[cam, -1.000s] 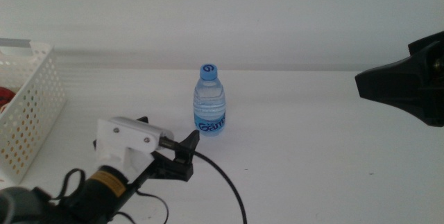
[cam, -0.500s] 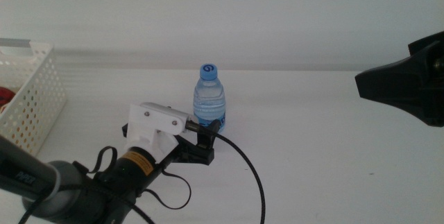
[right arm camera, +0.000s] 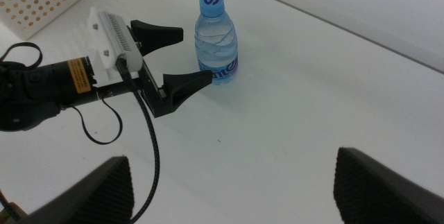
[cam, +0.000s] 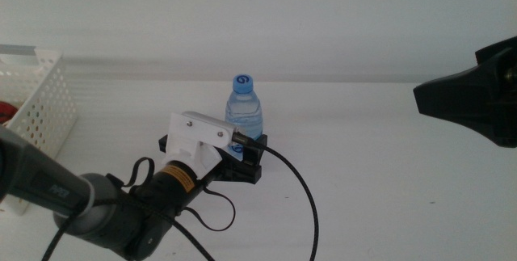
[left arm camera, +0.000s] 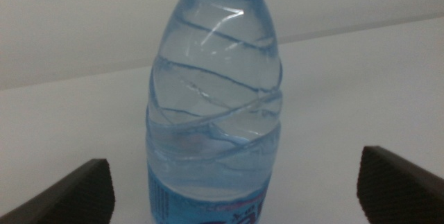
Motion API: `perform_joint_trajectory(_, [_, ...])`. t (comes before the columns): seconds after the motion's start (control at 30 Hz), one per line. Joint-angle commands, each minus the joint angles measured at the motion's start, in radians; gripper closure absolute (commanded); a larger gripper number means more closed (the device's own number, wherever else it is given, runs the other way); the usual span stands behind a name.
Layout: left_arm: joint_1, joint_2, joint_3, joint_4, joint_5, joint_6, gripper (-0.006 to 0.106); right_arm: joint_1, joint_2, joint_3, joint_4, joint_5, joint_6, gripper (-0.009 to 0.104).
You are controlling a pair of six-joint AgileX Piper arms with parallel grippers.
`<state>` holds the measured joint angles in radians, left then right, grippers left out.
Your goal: Use arms to grab the bottles and put them into the dustbin to the left of the table.
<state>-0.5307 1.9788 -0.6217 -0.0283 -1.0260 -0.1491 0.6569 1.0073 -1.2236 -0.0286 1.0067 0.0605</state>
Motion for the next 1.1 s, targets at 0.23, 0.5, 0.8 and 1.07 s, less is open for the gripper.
perform_joint_trajectory(0.23, [0.002, 0.026, -0.055, 0.003, 0.023, -0.007, 0.007, 0.002, -0.004, -0.006, -0.008, -0.004, -0.009, 0.018])
perform_joint_trajectory(0.5, [0.002, 0.051, -0.118, 0.010, 0.079, -0.009, 0.007, 0.002, -0.004, -0.006, -0.008, -0.004, -0.009, 0.018])
perform_joint_trajectory(0.8, [0.002, 0.093, -0.165, 0.010, 0.077, -0.009, 0.007, 0.002, -0.004, -0.006, -0.008, -0.004, -0.009, 0.018])
perform_joint_trajectory(1.07, [0.002, 0.130, -0.214, 0.011, 0.081, -0.009, 0.007, 0.002, -0.004, -0.006, -0.008, -0.004, -0.009, 0.018])
